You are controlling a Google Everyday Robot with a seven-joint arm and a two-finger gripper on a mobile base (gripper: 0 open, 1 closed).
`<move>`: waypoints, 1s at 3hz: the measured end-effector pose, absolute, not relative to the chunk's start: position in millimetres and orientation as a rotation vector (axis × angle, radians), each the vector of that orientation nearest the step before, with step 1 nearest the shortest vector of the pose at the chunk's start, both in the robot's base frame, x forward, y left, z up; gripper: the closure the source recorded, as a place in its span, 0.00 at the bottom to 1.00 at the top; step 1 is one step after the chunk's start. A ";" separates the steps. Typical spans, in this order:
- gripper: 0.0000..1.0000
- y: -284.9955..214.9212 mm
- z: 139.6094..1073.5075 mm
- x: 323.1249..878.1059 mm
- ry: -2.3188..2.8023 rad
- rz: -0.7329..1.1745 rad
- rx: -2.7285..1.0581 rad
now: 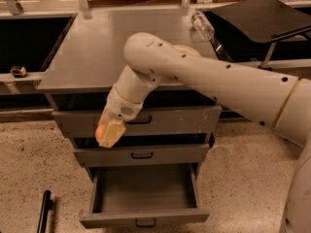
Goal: Place orange into bottom drawer
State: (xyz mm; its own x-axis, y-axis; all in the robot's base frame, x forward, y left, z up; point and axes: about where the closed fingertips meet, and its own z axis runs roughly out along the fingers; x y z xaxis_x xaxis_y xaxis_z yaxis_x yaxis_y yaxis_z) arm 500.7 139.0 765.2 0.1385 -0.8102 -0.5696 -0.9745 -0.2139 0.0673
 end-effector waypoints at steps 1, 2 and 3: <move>1.00 137.6 758.9 495.2 1.734 0.731 -2.119; 1.00 132.1 757.6 496.7 1.684 0.723 -2.062; 1.00 125.3 707.7 475.6 1.595 0.848 -1.950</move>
Offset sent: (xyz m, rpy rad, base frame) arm 0.0010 -0.0216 -0.0062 0.1870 -0.1197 -0.0467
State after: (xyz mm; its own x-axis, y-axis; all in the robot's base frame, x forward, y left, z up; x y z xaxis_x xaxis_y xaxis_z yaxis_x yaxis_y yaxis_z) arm 475.6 125.3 707.7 0.1293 -0.6820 -0.7199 -0.9782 -0.2066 0.0199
